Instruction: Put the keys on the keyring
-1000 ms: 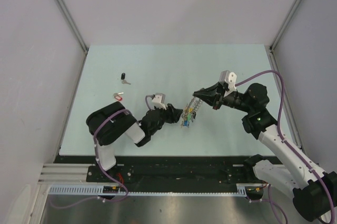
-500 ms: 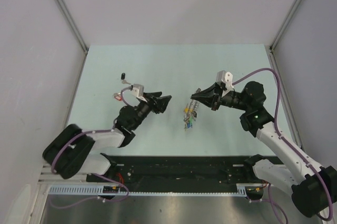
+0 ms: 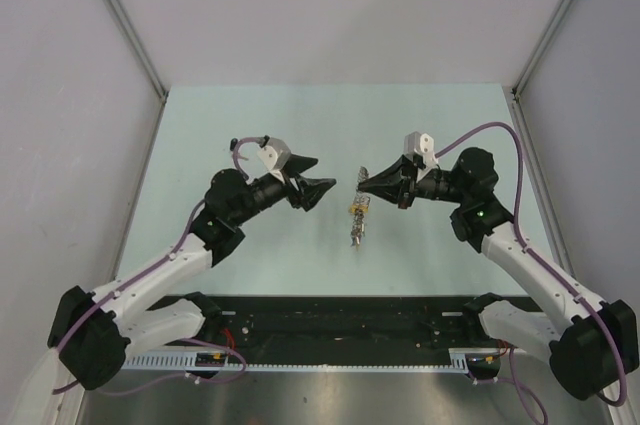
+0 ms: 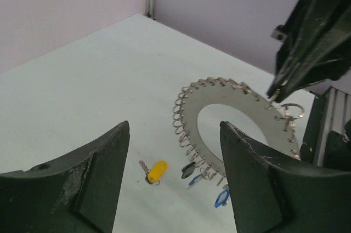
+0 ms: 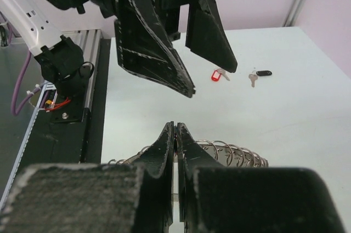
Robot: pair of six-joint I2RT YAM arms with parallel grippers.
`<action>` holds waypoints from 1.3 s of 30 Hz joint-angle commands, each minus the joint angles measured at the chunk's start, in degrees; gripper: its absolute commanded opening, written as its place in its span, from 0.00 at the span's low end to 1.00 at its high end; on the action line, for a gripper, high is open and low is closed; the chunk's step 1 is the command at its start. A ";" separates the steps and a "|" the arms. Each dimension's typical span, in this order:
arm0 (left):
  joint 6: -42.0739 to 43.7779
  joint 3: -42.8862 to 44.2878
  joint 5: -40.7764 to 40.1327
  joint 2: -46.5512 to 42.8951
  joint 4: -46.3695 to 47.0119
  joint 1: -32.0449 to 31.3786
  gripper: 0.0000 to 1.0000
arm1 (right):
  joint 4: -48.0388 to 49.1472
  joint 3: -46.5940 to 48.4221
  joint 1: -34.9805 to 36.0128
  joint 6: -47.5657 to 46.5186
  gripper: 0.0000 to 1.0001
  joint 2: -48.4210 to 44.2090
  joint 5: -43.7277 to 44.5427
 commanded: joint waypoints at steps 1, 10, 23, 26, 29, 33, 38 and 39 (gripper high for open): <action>9.37 5.60 12.95 -2.68 -8.20 0.26 0.70 | 8.48 3.45 -0.12 1.63 0.00 0.91 -3.20; 18.77 13.33 23.51 -1.72 -15.84 0.26 0.68 | 14.99 4.94 0.23 6.37 0.00 3.63 -6.81; 18.79 12.02 28.27 -0.14 -14.71 0.26 0.54 | 12.80 8.45 4.27 3.31 0.00 7.33 -5.40; 17.91 11.32 28.01 -0.93 -13.75 0.34 0.47 | 12.27 8.98 5.41 2.86 0.00 8.20 -4.79; 17.12 10.61 27.83 -0.93 -13.04 0.34 0.39 | 12.10 9.68 6.38 2.68 0.00 9.00 -4.44; 16.94 10.61 27.57 -1.19 -14.27 0.34 0.29 | 11.13 10.65 7.17 2.07 0.00 9.61 -4.35; 16.77 10.70 27.48 -1.02 -14.62 0.26 0.18 | 9.20 11.18 7.79 0.40 0.00 9.53 -3.91; 16.68 10.79 27.65 -0.93 -14.80 0.34 0.15 | 9.02 11.27 7.79 0.22 0.00 9.61 -3.91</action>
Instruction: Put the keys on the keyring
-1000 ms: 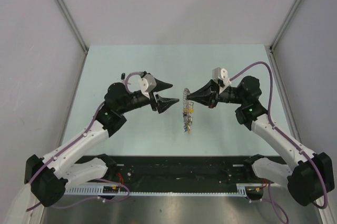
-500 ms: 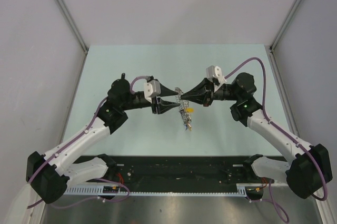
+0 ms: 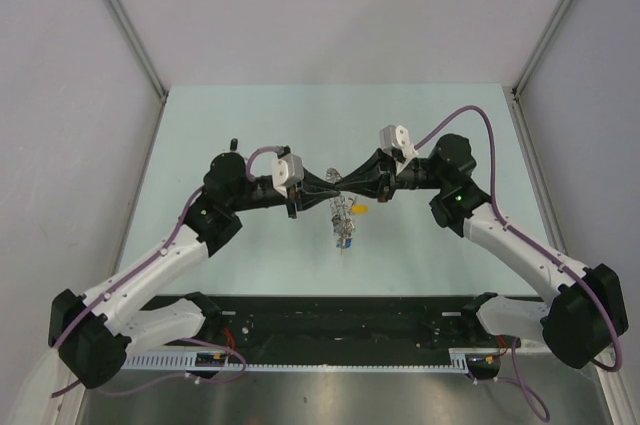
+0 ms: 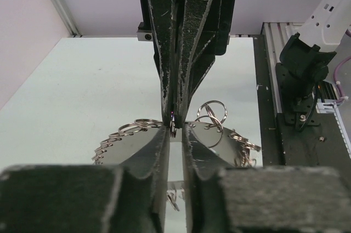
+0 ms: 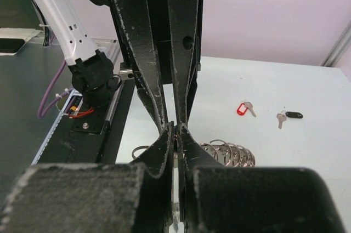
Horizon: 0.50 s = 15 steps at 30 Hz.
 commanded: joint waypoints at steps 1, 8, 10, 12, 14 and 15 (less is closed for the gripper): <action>-0.15 0.19 1.19 -0.49 0.20 0.23 0.12 | 0.89 3.88 0.88 -2.16 0.00 -0.59 0.75; -0.24 0.72 0.14 -0.40 -0.86 0.23 0.00 | -0.25 3.88 0.80 -2.51 0.00 -1.12 1.62; -0.41 0.45 -1.44 -0.84 -0.86 0.23 0.00 | -1.30 3.97 0.62 -2.51 0.00 -1.82 3.46; -1.29 0.28 -6.08 -1.37 -0.60 0.23 0.00 | -2.62 3.88 0.18 -2.34 0.13 -2.70 5.66; -2.60 -0.25 -8.47 -1.63 -0.16 0.67 0.00 | -5.26 3.88 -0.43 -2.34 0.25 -4.54 9.96; -3.22 -0.60 -9.96 -2.07 0.53 0.93 0.00 | -6.05 3.88 -1.13 -2.25 0.35 -5.25 11.19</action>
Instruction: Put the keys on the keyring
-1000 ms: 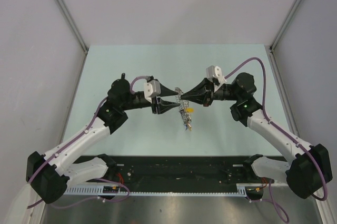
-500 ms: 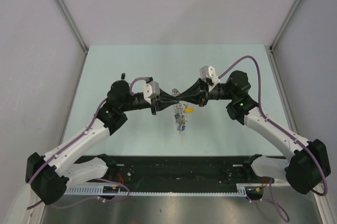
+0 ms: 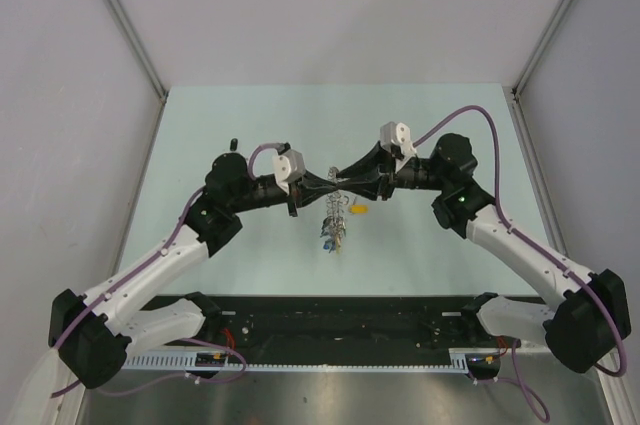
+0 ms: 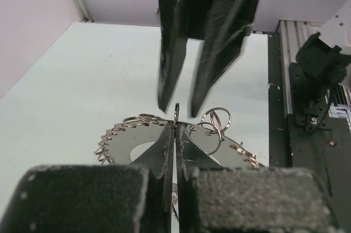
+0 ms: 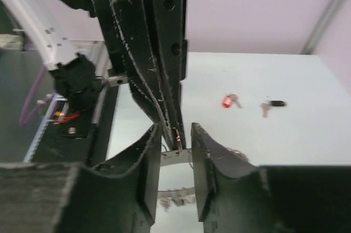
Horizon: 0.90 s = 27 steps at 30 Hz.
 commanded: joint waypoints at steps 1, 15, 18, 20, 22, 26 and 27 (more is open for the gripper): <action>-3.14 -1.49 -6.89 -2.22 3.81 0.94 0.00 | -3.05 3.03 -1.59 -0.31 0.39 -5.68 9.66; -1.22 0.25 -6.19 -2.67 0.06 6.21 0.00 | -19.84 3.03 -3.00 0.75 0.58 -10.10 34.55; 1.07 2.00 -5.49 -2.31 -4.85 7.61 0.00 | -22.13 2.94 -3.00 1.28 0.58 -8.87 37.01; 3.18 3.24 -6.36 -1.97 -7.76 8.32 0.01 | -23.02 3.03 -3.00 3.03 0.58 -7.99 38.69; 4.84 5.08 -7.51 -1.70 -11.37 8.76 0.00 | -23.81 3.03 -2.74 3.73 0.58 -6.23 42.54; 6.96 8.51 -10.50 -0.56 -19.97 8.76 0.00 | -28.02 3.46 -2.48 5.40 0.58 -2.01 50.29; 7.14 9.30 -11.46 -0.47 -22.51 8.76 0.00 | -29.68 3.82 -2.48 5.58 0.58 -0.79 51.69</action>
